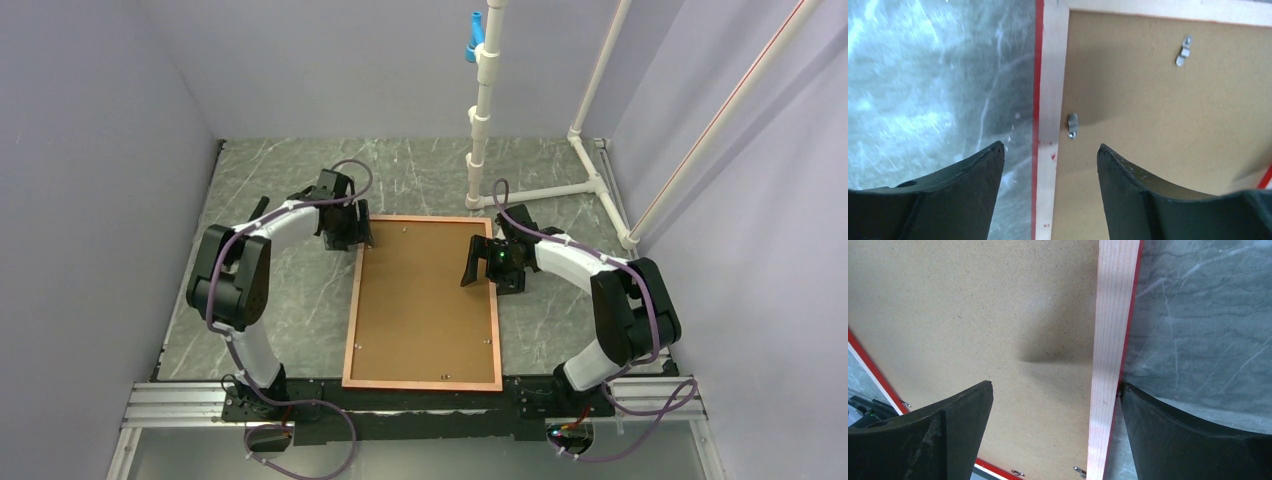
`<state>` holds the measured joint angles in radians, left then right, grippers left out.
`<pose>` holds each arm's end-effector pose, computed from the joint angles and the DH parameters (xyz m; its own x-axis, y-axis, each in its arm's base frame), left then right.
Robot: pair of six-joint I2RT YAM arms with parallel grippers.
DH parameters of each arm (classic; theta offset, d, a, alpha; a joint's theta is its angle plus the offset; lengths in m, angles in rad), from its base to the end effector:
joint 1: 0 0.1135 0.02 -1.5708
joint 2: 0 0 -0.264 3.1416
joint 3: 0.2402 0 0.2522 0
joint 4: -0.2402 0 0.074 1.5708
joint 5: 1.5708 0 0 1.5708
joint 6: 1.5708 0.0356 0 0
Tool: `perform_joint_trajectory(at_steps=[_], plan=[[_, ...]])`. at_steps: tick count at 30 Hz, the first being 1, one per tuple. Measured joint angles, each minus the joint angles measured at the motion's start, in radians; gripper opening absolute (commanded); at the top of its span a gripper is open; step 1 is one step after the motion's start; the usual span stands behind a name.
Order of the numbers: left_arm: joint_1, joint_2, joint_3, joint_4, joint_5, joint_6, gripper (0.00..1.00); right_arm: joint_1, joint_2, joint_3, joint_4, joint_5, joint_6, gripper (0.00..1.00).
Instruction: Put the photo into the frame
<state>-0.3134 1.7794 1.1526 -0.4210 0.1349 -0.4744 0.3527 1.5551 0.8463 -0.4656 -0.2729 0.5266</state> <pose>0.3437 -0.1164 0.1820 -0.9019 -0.1835 -0.3911 -0.0478 0.9421 -0.3318 0.2620 0.1066 0.1637 -0.9647 0.1607 -0.2088 0.0631 0.9104 0.4090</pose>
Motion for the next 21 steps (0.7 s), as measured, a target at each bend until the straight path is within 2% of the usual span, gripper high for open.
perform_joint_trajectory(at_steps=[6, 14, 17, 21], plan=[[0.000, 0.087, 0.095, -0.030, -0.051, 0.022, 0.65, -0.005, 0.004, 0.000, 0.001, -0.013, 0.000, 1.00], [-0.009, 0.123, 0.112, -0.039, -0.061, 0.044, 0.64, -0.008, 0.006, 0.002, 0.001, -0.018, 0.000, 0.99], [-0.025, 0.137, 0.133, -0.051, -0.082, 0.047, 0.55, -0.010, 0.008, 0.002, 0.001, -0.021, 0.000, 0.99], [-0.048, 0.158, 0.165, -0.068, -0.103, 0.052, 0.32, -0.011, 0.008, 0.003, 0.000, -0.023, 0.000, 0.99]])
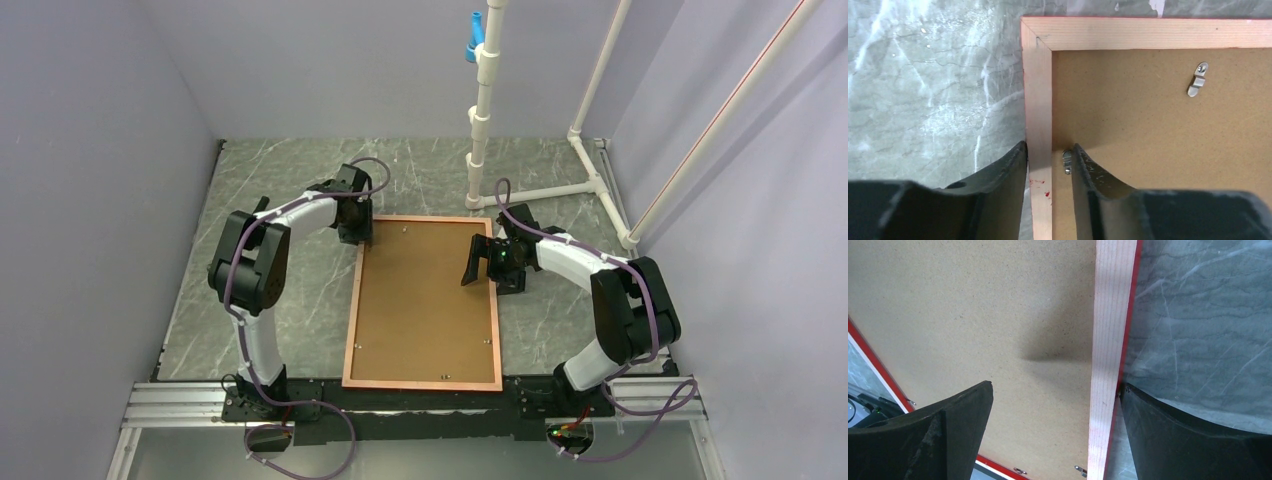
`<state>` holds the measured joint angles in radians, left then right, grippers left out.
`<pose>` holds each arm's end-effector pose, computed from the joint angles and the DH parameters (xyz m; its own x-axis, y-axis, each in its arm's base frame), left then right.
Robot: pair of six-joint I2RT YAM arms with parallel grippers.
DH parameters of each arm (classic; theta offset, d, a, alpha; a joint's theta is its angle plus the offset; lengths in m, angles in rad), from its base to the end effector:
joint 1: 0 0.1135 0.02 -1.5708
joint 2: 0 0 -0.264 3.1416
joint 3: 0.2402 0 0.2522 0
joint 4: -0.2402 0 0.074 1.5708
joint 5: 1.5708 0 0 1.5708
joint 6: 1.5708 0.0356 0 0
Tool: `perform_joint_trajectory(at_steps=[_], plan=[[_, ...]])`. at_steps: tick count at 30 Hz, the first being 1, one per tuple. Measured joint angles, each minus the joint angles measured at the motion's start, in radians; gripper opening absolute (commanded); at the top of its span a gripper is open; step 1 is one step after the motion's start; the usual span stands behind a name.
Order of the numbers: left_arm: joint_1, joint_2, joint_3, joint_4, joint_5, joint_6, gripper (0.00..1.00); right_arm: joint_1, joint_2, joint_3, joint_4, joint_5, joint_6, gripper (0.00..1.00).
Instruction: Put the photo into the frame
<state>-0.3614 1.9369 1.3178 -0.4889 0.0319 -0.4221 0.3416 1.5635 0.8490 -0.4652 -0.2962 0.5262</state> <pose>0.3716 -0.1417 0.1687 -0.9138 -0.0923 -0.3956 -0.0084 0.9779 -0.2089 0.2638 0.1048 0.1624 -0.9668 0.1661 -0.1941 0.0698 0.9026 0.4248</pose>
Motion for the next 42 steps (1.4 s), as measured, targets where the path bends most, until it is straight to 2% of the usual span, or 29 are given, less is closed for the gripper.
perform_joint_trajectory(at_steps=[4, 7, 19, 20, 21, 22, 26, 28, 30, 35, 42], plan=[[-0.009, 0.001, 0.009, -0.011, -0.036, 0.010, 0.09, -0.001, 0.000, 0.000, -0.001, 0.000, -0.002, 0.99], [-0.010, -0.001, 0.008, -0.008, -0.037, 0.011, 0.00, -0.002, 0.000, 0.001, -0.001, 0.000, -0.003, 0.99], [-0.011, -0.030, -0.025, 0.016, -0.037, 0.010, 0.00, -0.006, 0.008, 0.010, -0.005, -0.001, -0.003, 1.00], [-0.011, -0.038, -0.032, 0.012, -0.038, 0.010, 0.05, -0.006, 0.014, 0.016, -0.005, 0.000, -0.004, 1.00], [-0.011, -0.046, -0.039, 0.005, -0.038, 0.010, 0.14, -0.006, 0.020, 0.023, -0.005, 0.002, -0.006, 1.00], [-0.011, -0.054, -0.044, -0.006, -0.038, 0.009, 0.29, -0.006, 0.027, 0.032, -0.005, 0.005, -0.010, 1.00], [-0.011, -0.103, -0.051, -0.045, -0.036, 0.015, 0.66, -0.007, 0.055, 0.072, -0.007, 0.037, -0.024, 1.00], [-0.013, -0.146, -0.052, -0.054, -0.032, 0.016, 0.76, -0.007, 0.068, 0.096, -0.013, 0.054, -0.030, 1.00], [-0.013, -0.193, -0.052, -0.055, -0.029, 0.011, 0.80, -0.007, 0.082, 0.123, -0.016, 0.072, -0.035, 1.00], [-0.013, -0.284, -0.068, -0.048, -0.026, -0.014, 0.80, -0.007, 0.124, 0.184, -0.021, 0.110, -0.048, 0.98], [-0.013, -0.339, -0.182, -0.032, 0.005, -0.073, 0.80, -0.007, 0.199, 0.240, -0.033, 0.178, -0.060, 0.89]])
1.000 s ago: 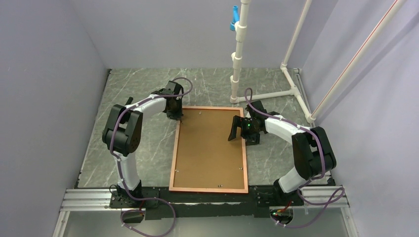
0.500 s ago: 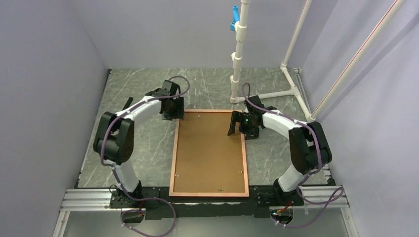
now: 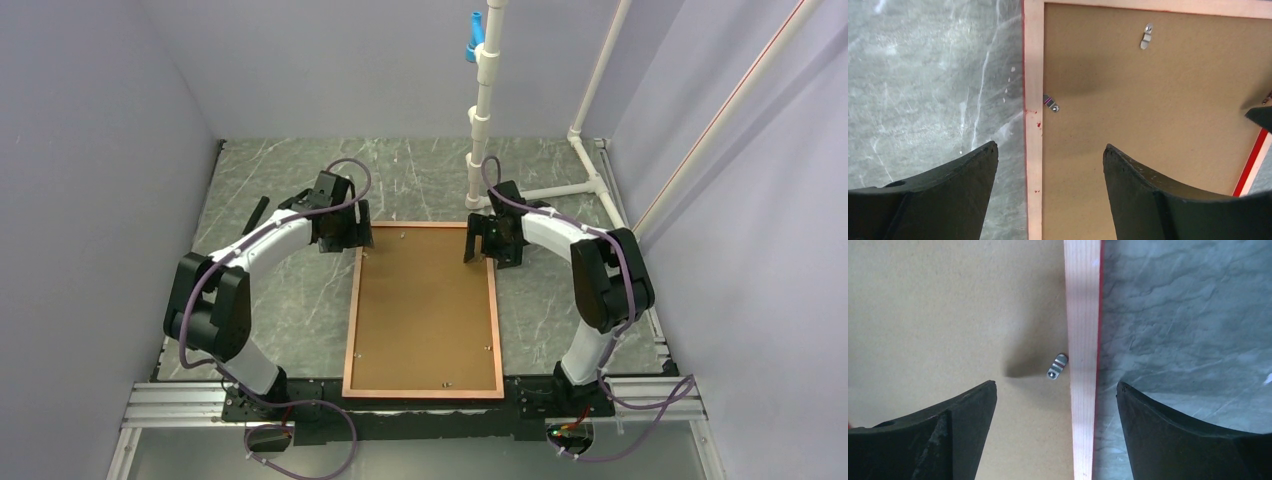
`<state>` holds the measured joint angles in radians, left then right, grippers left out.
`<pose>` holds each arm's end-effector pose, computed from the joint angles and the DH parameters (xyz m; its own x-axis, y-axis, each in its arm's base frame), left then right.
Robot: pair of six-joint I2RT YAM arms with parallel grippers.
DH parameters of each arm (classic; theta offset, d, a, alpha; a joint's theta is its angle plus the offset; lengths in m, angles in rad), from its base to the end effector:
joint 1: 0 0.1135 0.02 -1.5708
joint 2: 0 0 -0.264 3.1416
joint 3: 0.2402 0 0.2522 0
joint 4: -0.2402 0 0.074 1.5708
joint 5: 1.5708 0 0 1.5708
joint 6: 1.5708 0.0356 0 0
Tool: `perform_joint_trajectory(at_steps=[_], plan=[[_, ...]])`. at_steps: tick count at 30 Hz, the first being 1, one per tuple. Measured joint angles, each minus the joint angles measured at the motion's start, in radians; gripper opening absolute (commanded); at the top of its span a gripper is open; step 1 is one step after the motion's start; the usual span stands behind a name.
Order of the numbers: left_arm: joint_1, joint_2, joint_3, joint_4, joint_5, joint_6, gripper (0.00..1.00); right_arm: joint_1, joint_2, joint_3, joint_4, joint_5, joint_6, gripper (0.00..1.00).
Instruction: Put the photo into the frame
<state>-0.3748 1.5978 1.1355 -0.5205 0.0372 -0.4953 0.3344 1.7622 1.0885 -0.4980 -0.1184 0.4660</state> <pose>0.3102 -0.1235 0.2307 -0.8642 -0.1704 -0.4733 -0.0292 0.9563 -0.2909 0.3213 0.1161 0.1660 -0.9435 0.1445 -0.2983 0.0612 0.9604 0.2718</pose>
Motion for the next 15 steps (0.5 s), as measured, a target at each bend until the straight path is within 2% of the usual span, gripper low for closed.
perform_joint_trajectory(at_steps=[9, 15], plan=[[0.000, 0.002, -0.032, 0.025, 0.019, -0.024, 0.80, 0.000, 0.052, 0.054, -0.025, 0.072, 0.001, 0.65], [0.000, 0.004, -0.046, 0.028, 0.019, -0.024, 0.79, 0.000, 0.056, 0.049, -0.008, 0.071, 0.008, 0.36]])
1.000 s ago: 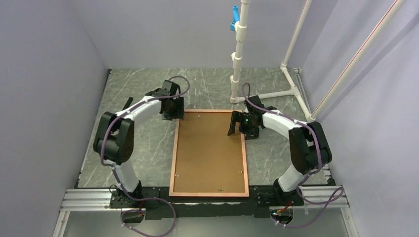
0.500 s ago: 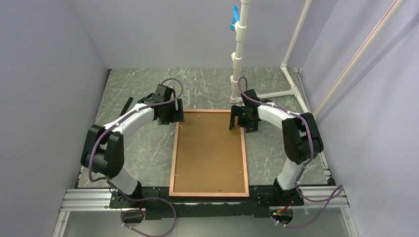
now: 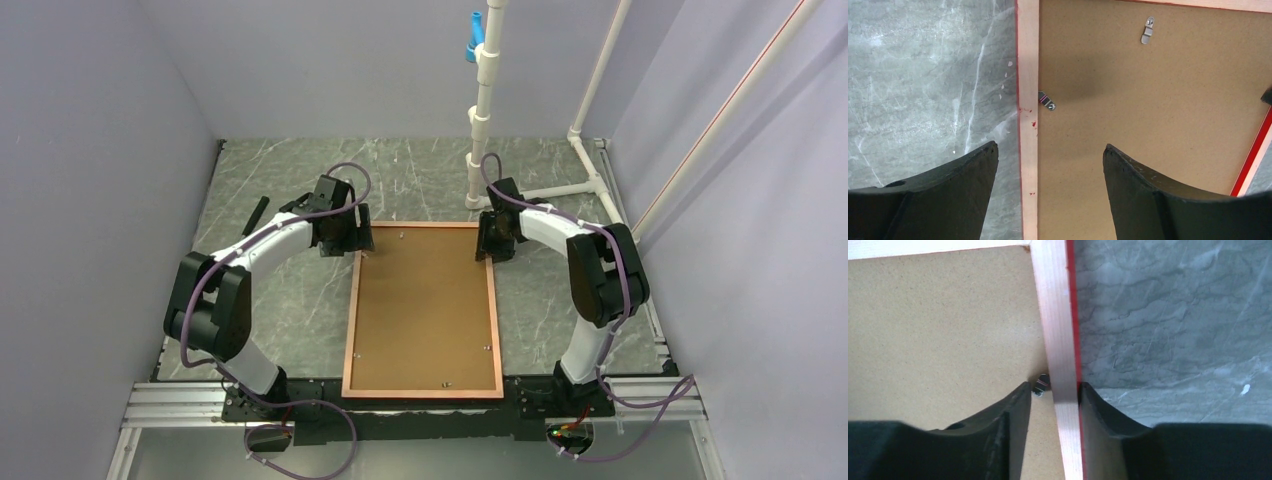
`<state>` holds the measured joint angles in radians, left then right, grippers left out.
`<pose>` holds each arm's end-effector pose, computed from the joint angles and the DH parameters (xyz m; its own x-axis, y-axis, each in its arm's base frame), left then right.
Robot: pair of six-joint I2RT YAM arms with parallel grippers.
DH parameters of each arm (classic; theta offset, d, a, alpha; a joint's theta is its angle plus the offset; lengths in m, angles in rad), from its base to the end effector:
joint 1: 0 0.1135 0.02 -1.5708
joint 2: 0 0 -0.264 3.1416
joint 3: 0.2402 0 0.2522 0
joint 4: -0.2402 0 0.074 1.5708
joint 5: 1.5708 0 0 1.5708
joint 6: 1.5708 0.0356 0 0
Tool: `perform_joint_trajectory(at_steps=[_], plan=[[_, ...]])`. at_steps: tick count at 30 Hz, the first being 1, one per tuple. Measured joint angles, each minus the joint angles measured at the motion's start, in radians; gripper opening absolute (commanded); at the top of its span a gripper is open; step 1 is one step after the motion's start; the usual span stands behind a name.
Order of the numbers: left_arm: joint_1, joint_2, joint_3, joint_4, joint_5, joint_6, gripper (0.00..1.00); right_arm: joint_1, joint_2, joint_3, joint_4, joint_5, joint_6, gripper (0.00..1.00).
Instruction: Put the photo into the frame
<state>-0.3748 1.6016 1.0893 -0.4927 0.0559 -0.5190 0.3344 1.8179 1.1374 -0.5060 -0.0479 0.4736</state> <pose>0.3062 -0.1226 0.2171 -0.8772 -0.1871 -0.4421 -0.0480 0.9505 -0.3069 0.3336 0.1177 0.1604 -0.9366 0.1569 -0.3134 0.0926 0.9732 0.2105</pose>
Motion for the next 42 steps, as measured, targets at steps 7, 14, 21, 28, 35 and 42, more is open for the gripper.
perform_joint_trajectory(at_steps=[7, 14, 21, 28, 35, 42], plan=[[0.000, 0.004, -0.006, 0.006, 0.000, -0.001, 0.80, -0.014, -0.007, -0.009, 0.022, -0.007, -0.006, 0.00], [0.000, 0.015, -0.007, 0.010, 0.000, -0.001, 0.80, -0.006, -0.010, -0.011, 0.029, -0.004, -0.021, 0.03], [0.000, 0.017, -0.008, 0.009, 0.000, 0.000, 0.80, -0.006, -0.023, -0.028, 0.049, -0.006, -0.004, 0.56], [0.000, 0.017, -0.008, 0.009, 0.000, 0.000, 0.80, -0.006, -0.051, -0.055, 0.036, -0.014, 0.005, 0.73], [0.000, 0.017, -0.008, 0.009, 0.000, 0.000, 0.79, 0.009, -0.051, -0.054, 0.032, -0.031, 0.005, 0.72], [0.000, 0.020, -0.008, 0.009, 0.000, 0.000, 0.79, 0.038, -0.014, -0.020, 0.020, -0.002, 0.002, 0.31]])
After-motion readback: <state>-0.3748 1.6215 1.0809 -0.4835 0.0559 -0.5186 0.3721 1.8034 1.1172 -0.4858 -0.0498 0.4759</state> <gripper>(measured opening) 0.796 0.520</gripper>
